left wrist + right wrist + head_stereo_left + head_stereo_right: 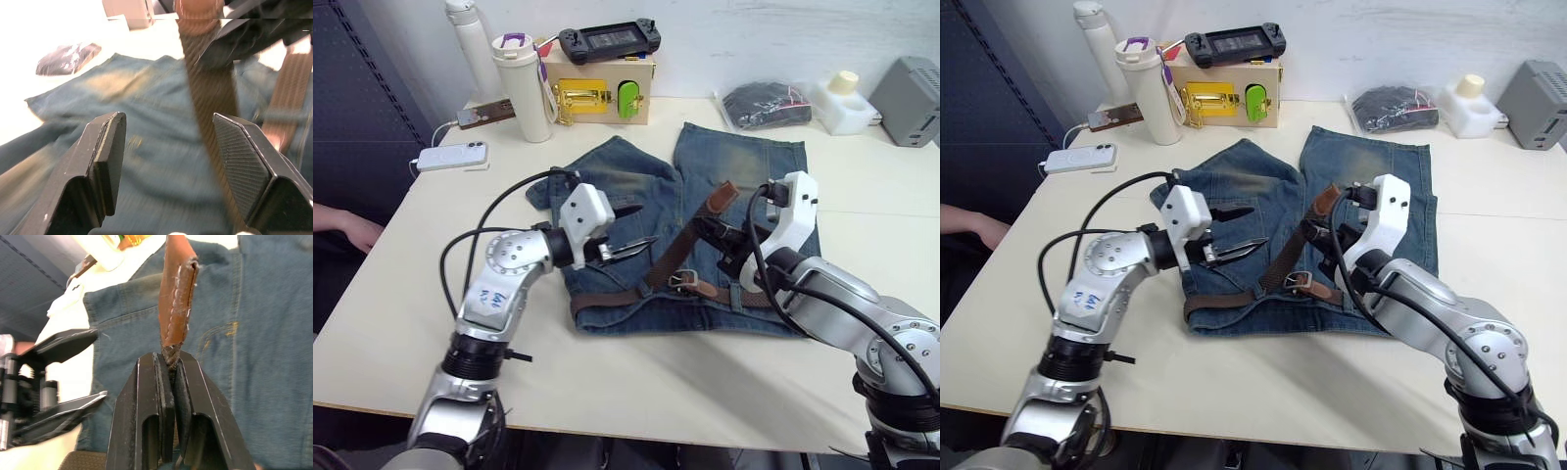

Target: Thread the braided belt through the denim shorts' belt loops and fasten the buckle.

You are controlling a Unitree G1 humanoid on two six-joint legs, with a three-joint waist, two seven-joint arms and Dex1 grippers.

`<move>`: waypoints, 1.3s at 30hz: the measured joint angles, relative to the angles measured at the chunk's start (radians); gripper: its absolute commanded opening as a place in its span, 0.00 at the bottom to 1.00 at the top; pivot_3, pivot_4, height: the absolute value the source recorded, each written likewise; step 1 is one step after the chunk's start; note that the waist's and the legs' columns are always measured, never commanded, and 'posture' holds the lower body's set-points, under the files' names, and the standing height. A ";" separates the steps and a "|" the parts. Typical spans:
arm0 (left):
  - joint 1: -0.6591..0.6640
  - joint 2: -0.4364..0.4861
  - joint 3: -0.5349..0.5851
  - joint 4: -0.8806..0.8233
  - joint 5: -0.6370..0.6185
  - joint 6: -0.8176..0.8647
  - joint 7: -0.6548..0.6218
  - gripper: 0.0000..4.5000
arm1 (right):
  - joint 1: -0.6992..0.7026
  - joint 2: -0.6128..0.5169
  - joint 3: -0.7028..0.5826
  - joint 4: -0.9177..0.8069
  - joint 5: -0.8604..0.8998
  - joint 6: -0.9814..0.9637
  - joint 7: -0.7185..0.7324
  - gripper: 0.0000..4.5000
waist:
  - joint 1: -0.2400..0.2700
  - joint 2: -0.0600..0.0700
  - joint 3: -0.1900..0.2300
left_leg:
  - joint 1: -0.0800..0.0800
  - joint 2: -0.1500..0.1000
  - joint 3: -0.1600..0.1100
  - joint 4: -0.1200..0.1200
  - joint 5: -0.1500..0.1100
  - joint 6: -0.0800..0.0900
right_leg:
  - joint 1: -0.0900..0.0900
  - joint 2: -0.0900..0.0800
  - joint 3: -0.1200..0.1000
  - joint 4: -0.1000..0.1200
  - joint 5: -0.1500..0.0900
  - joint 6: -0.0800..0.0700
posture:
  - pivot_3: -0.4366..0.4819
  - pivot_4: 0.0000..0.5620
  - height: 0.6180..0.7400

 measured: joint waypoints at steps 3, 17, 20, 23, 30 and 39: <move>0.036 -0.005 -0.017 -0.051 0.002 0.028 0.031 0.99 | -0.003 0.029 0.005 0.011 0.021 -0.028 -0.045 0.00 | -0.004 0.000 0.000 | 0.000 0.000 0.000 -0.001 0.000 0.000 | -0.002 0.000 0.000 0.001 0.000 0.000 | 0.48 0.27 0.22; 0.067 -0.051 -0.173 -0.065 0.300 -0.071 0.260 0.99 | -0.010 0.071 -0.001 0.042 0.143 -0.123 -0.168 0.00 | 0.001 0.000 0.000 | 0.000 0.000 0.001 0.000 0.000 0.000 | -0.002 0.000 0.001 0.003 0.000 0.000 | 0.48 0.27 0.22; 0.067 -0.081 -0.174 -0.061 0.312 -0.082 0.282 0.99 | -0.016 0.071 -0.001 0.042 0.152 -0.134 -0.176 0.00 | 0.001 0.000 0.000 | 0.000 0.000 0.001 0.000 0.000 0.000 | -0.003 0.000 0.001 0.003 0.000 0.000 | 0.48 0.27 0.22; 0.067 -0.097 -0.175 -0.050 0.321 -0.090 0.295 0.82 | -0.019 0.071 -0.001 0.042 0.153 -0.137 -0.177 0.00 | 0.001 0.000 0.000 | 0.000 0.000 0.002 0.000 0.000 0.000 | -0.003 0.000 0.001 0.003 0.000 0.000 | 0.48 0.27 0.22; 0.087 -0.103 -0.188 -0.040 0.328 -0.133 0.294 0.28 | -0.028 0.071 -0.001 0.042 0.154 -0.149 -0.182 0.00 | 0.001 0.000 0.000 | 0.000 0.000 0.002 0.000 0.000 0.000 | -0.003 0.000 0.001 0.003 0.000 0.000 | 0.48 0.27 0.22; 0.095 -0.099 -0.189 -0.041 0.337 -0.158 0.294 0.01 | -0.028 0.069 0.000 0.046 0.158 -0.150 -0.187 0.00 | 0.001 0.000 0.000 | -0.001 0.000 0.002 0.000 0.000 0.000 | -0.003 0.000 0.001 0.003 0.000 0.000 | 0.48 0.27 0.22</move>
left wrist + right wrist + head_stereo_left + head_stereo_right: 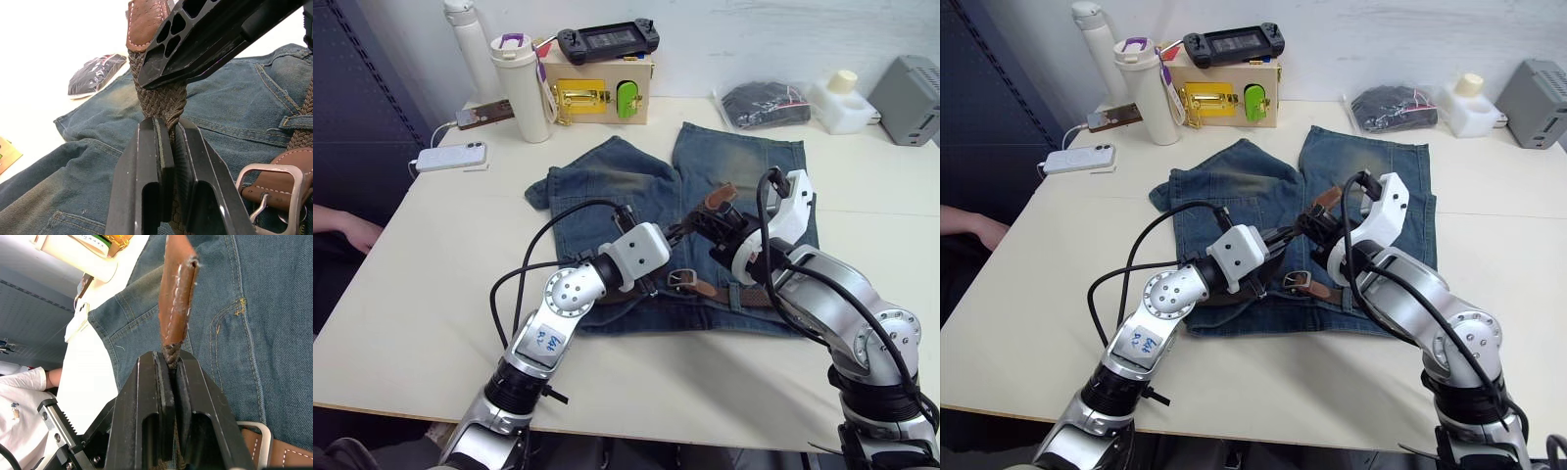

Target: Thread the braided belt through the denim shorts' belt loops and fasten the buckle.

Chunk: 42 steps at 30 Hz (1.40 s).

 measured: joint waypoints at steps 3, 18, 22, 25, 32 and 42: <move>-0.002 -0.001 0.006 0.003 0.001 -0.012 0.000 0.01 | -0.007 -0.003 0.000 0.000 0.003 0.000 0.001 0.00 | 0.000 0.000 0.000 | 0.000 0.000 0.000 0.000 0.000 0.000 | 0.000 0.000 0.000 0.000 0.000 0.000 | 0.48 0.27 0.22; 0.004 -0.008 0.247 -0.116 -0.217 0.227 0.003 0.00 | 0.234 -0.689 -0.169 -0.217 -0.628 0.228 1.016 0.98 | 0.005 0.000 0.001 | 0.005 0.001 -0.001 -0.011 0.004 0.001 | 0.010 0.001 -0.005 -0.018 0.000 0.002 | 0.48 0.27 0.22; 0.004 -0.001 0.247 -0.122 -0.231 0.251 0.001 0.00 | 0.378 -0.783 0.064 -0.276 -1.141 0.081 1.270 0.98 | 0.006 -0.002 0.002 | 0.012 0.002 0.000 -0.013 0.004 0.001 | 0.018 0.000 -0.006 -0.024 0.000 0.002 | 0.48 0.27 0.22; 0.005 0.000 0.246 -0.125 -0.235 0.263 0.001 0.00 | 0.364 -0.729 0.149 -0.254 -1.344 0.023 1.302 0.98 | 0.010 -0.003 0.002 | 0.013 0.002 0.000 -0.013 0.004 0.000 | 0.019 -0.001 -0.006 -0.024 0.000 0.002 | 0.48 0.27 0.22; 0.014 0.014 0.239 -0.147 -0.237 0.273 0.001 0.00 | 0.312 -0.557 0.251 -0.193 -1.606 0.064 1.299 0.98 | 0.032 -0.005 0.003 | 0.013 0.001 0.000 -0.011 0.004 0.000 | 0.020 0.000 -0.005 -0.025 0.000 0.003 | 0.48 0.27 0.22; 0.013 0.020 0.240 -0.148 -0.241 0.281 0.001 0.00 | 0.293 -0.454 0.282 -0.144 -1.777 0.189 1.336 0.15 | 0.051 -0.006 0.004 | 0.013 0.001 0.000 -0.011 0.004 0.000 | 0.020 0.000 -0.005 -0.024 0.000 0.003 | 0.48 0.27 0.22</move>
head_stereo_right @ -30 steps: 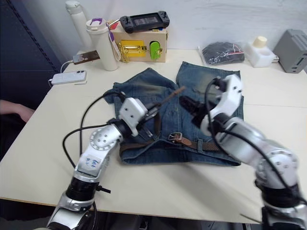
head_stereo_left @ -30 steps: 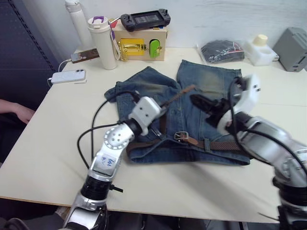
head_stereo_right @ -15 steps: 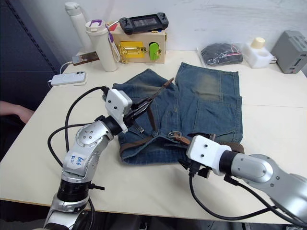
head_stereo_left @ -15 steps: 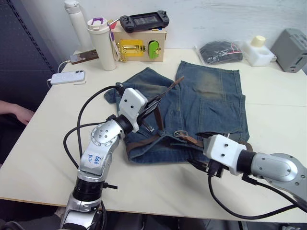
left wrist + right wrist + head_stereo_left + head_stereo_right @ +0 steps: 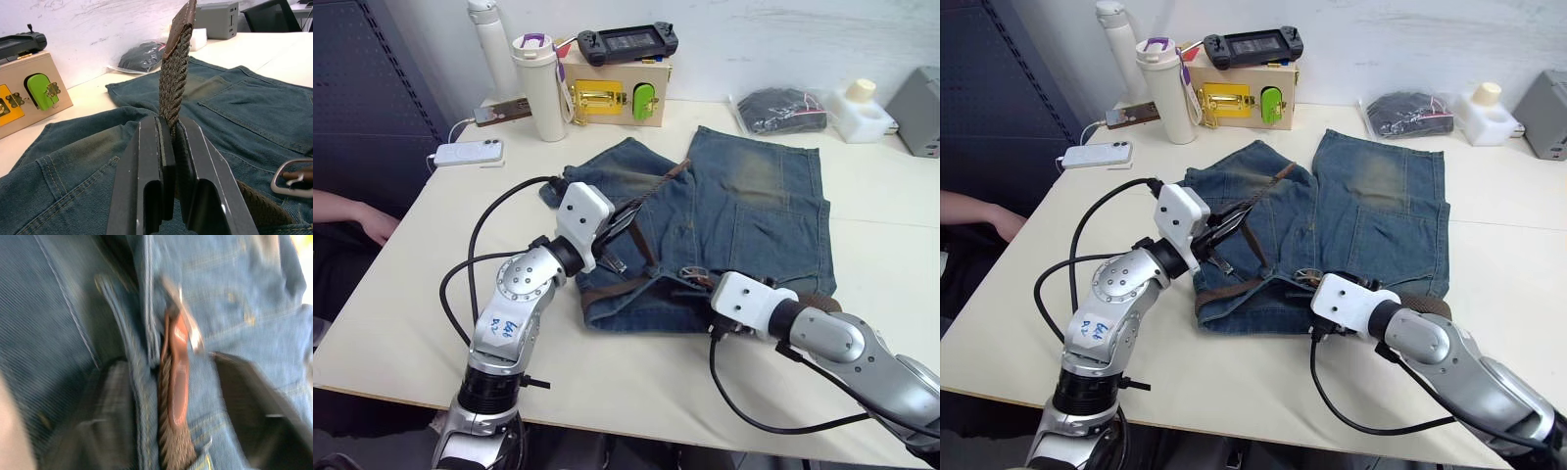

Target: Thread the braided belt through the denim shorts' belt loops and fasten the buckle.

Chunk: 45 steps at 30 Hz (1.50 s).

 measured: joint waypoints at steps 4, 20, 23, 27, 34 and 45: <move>-0.001 0.007 0.000 0.000 0.000 0.000 0.000 0.00 | -0.005 0.044 -0.006 0.010 -0.029 0.033 0.021 0.01 | 0.000 0.000 0.000 | 0.000 0.000 0.000 0.000 0.000 0.000 | 0.000 0.000 0.000 0.000 0.000 0.000 | 0.48 0.27 0.22; 0.104 0.144 -0.088 -0.061 -0.041 0.075 -0.155 0.00 | -0.132 0.369 -0.176 -0.023 0.082 0.473 -0.003 0.01 | -0.002 0.000 0.000 | 0.002 0.000 0.000 -0.001 0.000 -0.001 | 0.000 0.001 0.002 0.002 0.000 0.000 | 0.48 0.27 0.22; 0.107 0.158 -0.094 -0.072 -0.057 0.130 -0.167 0.00 | -0.149 0.405 -0.193 -0.024 0.086 0.524 -0.013 0.01 | -0.002 0.000 0.000 | 0.002 0.000 0.000 -0.001 0.000 -0.001 | 0.000 0.001 0.002 0.002 0.000 0.000 | 0.48 0.27 0.22; 0.122 0.158 -0.110 -0.083 -0.073 0.229 -0.157 0.00 | -0.170 0.428 -0.202 -0.034 0.086 0.563 -0.023 0.01 | -0.002 0.000 0.000 | 0.003 0.000 0.000 -0.002 0.000 -0.001 | 0.000 0.001 0.002 0.002 0.000 0.000 | 0.48 0.27 0.22; 0.108 0.123 -0.121 -0.078 -0.078 0.341 -0.111 0.00 | -0.177 0.434 -0.202 -0.056 0.083 0.580 -0.036 0.01 | -0.002 0.000 0.000 | 0.003 0.000 0.000 -0.002 0.000 -0.001 | 0.000 0.001 0.002 0.002 0.000 0.000 | 0.48 0.27 0.22; 0.083 0.052 -0.080 -0.074 -0.119 0.399 -0.058 0.00 | -0.182 0.433 -0.199 -0.068 0.081 0.591 -0.041 0.01 | -0.002 0.000 0.001 | 0.003 0.000 0.000 -0.002 0.000 -0.001 | 0.000 0.000 0.002 0.002 0.000 0.000 | 0.48 0.27 0.22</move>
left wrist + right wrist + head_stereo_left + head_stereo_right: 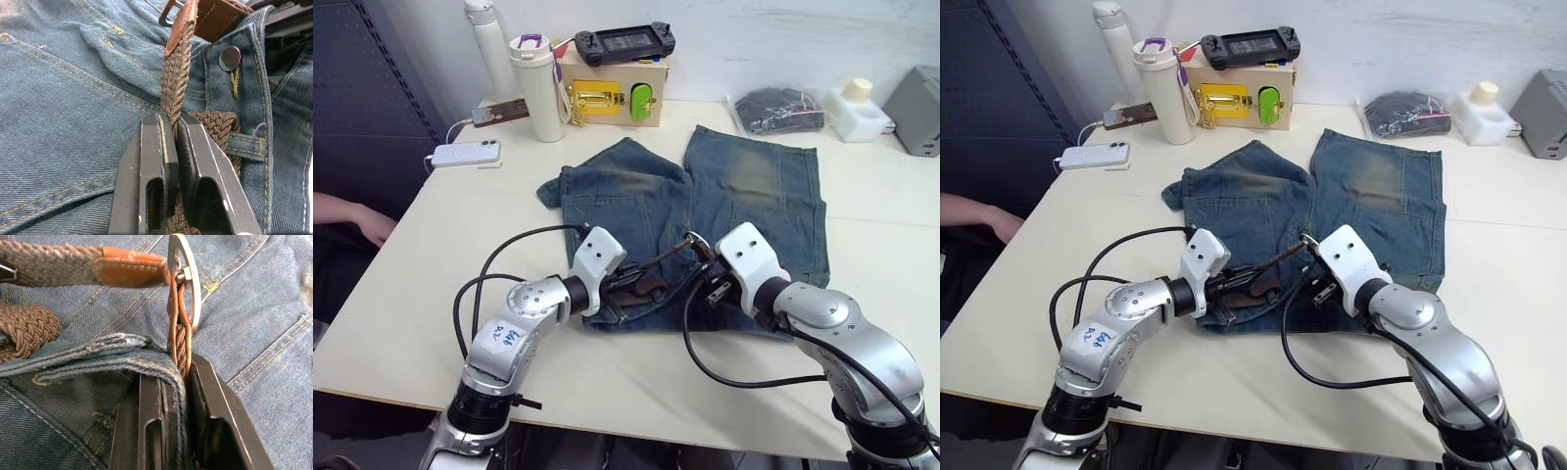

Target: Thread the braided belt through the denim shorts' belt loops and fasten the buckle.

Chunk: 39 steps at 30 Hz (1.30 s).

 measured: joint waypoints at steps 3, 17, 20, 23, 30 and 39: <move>-0.001 -0.003 0.000 0.000 0.000 0.005 0.007 0.00 | 0.000 0.000 0.000 -0.002 0.000 0.001 0.000 0.01 | 0.000 0.000 0.000 | 0.000 0.000 0.000 0.000 0.000 0.000 | 0.000 0.000 0.000 0.000 0.000 0.000 | 0.48 0.27 0.22; -0.109 -0.074 -0.040 0.116 0.003 -0.048 0.015 0.00 | -0.019 -0.027 0.082 -0.038 0.001 0.005 0.008 0.01 | 0.000 0.000 0.000 | 0.000 0.000 0.000 -0.001 0.000 0.000 | 0.000 0.000 0.000 -0.001 0.000 0.000 | 0.48 0.27 0.22; -0.115 -0.096 -0.063 0.133 0.003 -0.086 0.005 0.00 | -0.021 -0.056 0.117 -0.050 0.000 0.003 0.014 0.01 | -0.004 0.000 0.000 | 0.000 0.000 0.000 -0.002 0.000 0.000 | 0.000 0.000 0.000 -0.002 0.000 0.000 | 0.48 0.27 0.22; -0.119 -0.111 -0.068 0.153 0.003 -0.109 0.000 0.00 | -0.025 -0.092 0.143 -0.054 -0.001 -0.006 0.022 0.01 | -0.006 0.000 0.000 | 0.000 0.000 0.000 -0.002 0.000 -0.001 | 0.000 0.000 0.000 -0.002 0.000 0.000 | 0.48 0.27 0.22; -0.124 -0.118 -0.085 0.187 0.006 -0.167 -0.009 0.00 | 0.011 -0.188 0.089 -0.053 0.026 -0.086 0.113 0.41 | -0.002 -0.001 0.001 | 0.000 0.000 0.000 -0.002 0.000 -0.001 | 0.001 0.000 -0.001 -0.004 0.000 0.000 | 0.48 0.27 0.22; -0.134 -0.117 -0.135 0.220 0.053 -0.260 -0.008 0.00 | -0.118 -0.333 -0.242 0.034 0.202 -0.274 0.408 0.81 | 0.003 -0.001 0.003 | 0.000 0.000 0.000 -0.003 0.001 0.000 | 0.003 0.000 -0.003 -0.008 0.000 0.000 | 0.48 0.27 0.22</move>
